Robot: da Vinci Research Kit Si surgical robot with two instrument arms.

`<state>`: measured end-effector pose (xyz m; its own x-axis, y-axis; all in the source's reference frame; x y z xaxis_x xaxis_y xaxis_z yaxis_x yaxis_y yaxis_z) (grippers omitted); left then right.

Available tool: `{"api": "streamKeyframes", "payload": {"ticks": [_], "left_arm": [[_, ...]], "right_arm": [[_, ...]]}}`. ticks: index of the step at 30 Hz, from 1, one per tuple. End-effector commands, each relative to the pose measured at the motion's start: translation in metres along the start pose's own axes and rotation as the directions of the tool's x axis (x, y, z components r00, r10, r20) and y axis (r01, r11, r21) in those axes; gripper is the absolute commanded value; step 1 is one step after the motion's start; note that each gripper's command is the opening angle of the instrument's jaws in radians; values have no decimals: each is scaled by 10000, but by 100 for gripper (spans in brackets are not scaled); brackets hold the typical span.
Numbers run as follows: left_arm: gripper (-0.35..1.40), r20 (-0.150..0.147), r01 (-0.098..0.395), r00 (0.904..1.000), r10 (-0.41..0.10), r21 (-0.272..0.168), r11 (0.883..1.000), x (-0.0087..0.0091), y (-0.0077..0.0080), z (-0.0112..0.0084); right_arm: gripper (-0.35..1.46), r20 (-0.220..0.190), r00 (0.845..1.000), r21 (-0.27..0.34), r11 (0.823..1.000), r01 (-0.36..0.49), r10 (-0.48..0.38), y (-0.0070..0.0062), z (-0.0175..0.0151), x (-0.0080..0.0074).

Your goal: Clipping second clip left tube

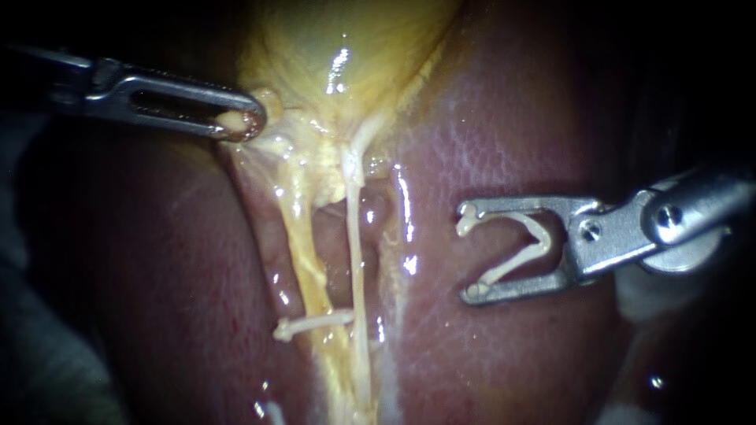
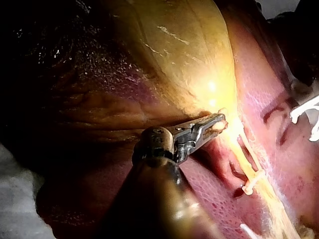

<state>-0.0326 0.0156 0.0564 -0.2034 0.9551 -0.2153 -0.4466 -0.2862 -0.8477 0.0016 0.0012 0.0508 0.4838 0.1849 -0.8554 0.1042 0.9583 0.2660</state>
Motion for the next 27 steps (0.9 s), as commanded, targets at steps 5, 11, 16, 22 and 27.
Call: {"api": "streamKeyframes", "payload": {"ticks": [5, 11, 16, 22, 27], "left_arm": [[-35, -14, -2, 10000, 2, 8, 10000, 0, 0, 2], [-35, -13, -3, 10000, 3, 7, 10000, 0, 0, 1], [-35, -13, -3, 10000, 3, 7, 10000, 0, 0, 1], [-35, -14, -1, 10000, 1, 8, 10000, -1, 1, 1], [-35, -15, 1, 10000, -1, 9, 10000, -1, 1, 1]], "right_arm": [[50, -99, 9997, 227, 9995, -202, 204, -3, 11, 3], [50, -151, 9674, 625, 9659, -2513, 2527, -8, 31, 1], [50, -38, 9099, 1055, 9050, -4121, 4148, -11, 48, -3], [50, -90, 8529, 1440, 8447, -5155, 5221, -11, 72, -9], [50, -285, 8050, 1857, 7945, -5782, 5926, -4, 91, -14]]}}
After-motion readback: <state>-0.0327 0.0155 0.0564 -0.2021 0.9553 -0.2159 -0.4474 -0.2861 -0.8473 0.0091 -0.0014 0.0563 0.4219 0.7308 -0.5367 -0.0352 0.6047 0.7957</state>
